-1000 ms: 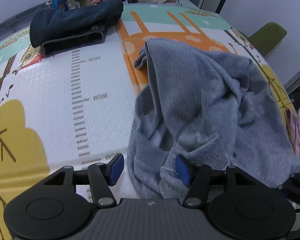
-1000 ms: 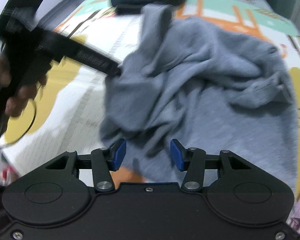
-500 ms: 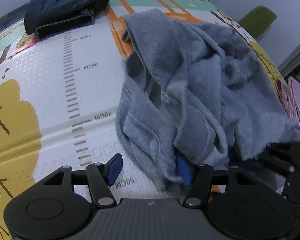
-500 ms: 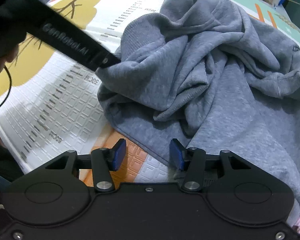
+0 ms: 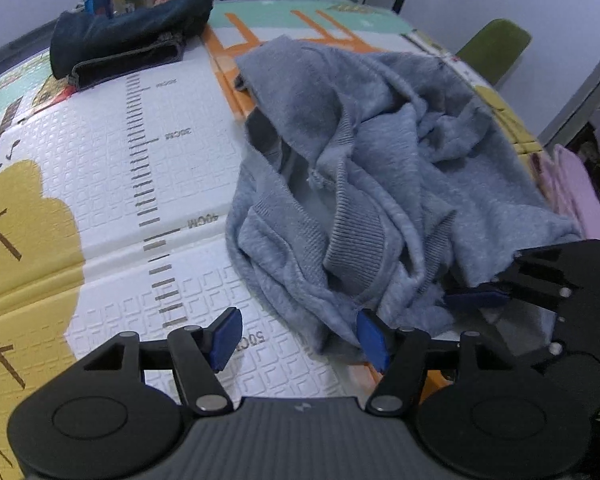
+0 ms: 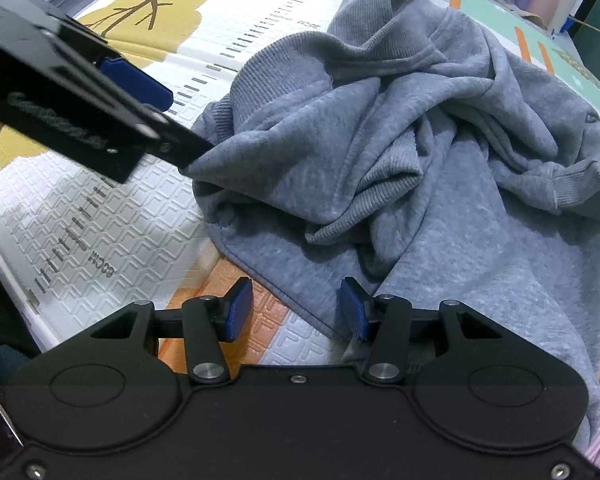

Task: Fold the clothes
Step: 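Grasp the sweatshirt fabric with the right gripper while the left gripper grasps the hood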

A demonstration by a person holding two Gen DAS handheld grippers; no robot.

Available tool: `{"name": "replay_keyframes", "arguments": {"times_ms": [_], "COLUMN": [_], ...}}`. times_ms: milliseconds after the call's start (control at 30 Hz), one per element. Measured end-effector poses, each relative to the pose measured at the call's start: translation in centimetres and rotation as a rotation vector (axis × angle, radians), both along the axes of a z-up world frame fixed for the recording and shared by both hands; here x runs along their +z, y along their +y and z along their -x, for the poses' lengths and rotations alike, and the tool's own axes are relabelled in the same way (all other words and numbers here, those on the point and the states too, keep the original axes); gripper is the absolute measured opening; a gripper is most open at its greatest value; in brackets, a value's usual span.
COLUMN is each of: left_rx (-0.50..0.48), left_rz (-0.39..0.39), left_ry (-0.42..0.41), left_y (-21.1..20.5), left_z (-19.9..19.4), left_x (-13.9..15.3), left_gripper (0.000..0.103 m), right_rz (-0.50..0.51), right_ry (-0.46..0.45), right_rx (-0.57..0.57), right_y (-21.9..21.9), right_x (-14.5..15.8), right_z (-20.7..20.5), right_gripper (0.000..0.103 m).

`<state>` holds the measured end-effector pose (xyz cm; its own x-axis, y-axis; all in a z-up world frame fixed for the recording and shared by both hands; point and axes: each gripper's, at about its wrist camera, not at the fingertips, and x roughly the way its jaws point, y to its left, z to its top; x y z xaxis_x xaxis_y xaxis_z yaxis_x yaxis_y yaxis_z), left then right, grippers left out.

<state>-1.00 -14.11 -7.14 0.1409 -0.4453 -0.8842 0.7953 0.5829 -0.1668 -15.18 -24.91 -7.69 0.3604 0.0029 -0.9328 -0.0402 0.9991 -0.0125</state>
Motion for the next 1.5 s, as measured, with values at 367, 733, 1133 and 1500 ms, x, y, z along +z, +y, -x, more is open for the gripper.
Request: {"name": "replay_keyframes", "arguments": {"times_ms": [367,733,1133,1500], "left_rx": [-0.103,-0.056,-0.035,0.019], "left_rz": [0.039,0.011,-0.02,-0.016], "left_ry": [0.023,0.024,-0.008,-0.033], "left_y": [0.0,-2.5,-3.4,-2.6], "left_z": [1.6,0.5,-0.1,-1.2], "left_x": [-0.3,-3.1,-4.4,-2.4], "left_gripper": [0.071,0.066,0.028,0.013], "right_rz": [-0.006,0.026,0.039,-0.094], "right_ry": [0.0,-0.031,-0.063,-0.039], "right_rx": [-0.005,-0.003,-0.016,-0.112], "right_y": [0.0,0.2,0.4,-1.6], "right_x": [0.9,0.1,-0.9,1.0], "right_z": [-0.6,-0.5,-0.8,-1.5], "right_gripper": [0.047,0.047,0.03,0.004]}}
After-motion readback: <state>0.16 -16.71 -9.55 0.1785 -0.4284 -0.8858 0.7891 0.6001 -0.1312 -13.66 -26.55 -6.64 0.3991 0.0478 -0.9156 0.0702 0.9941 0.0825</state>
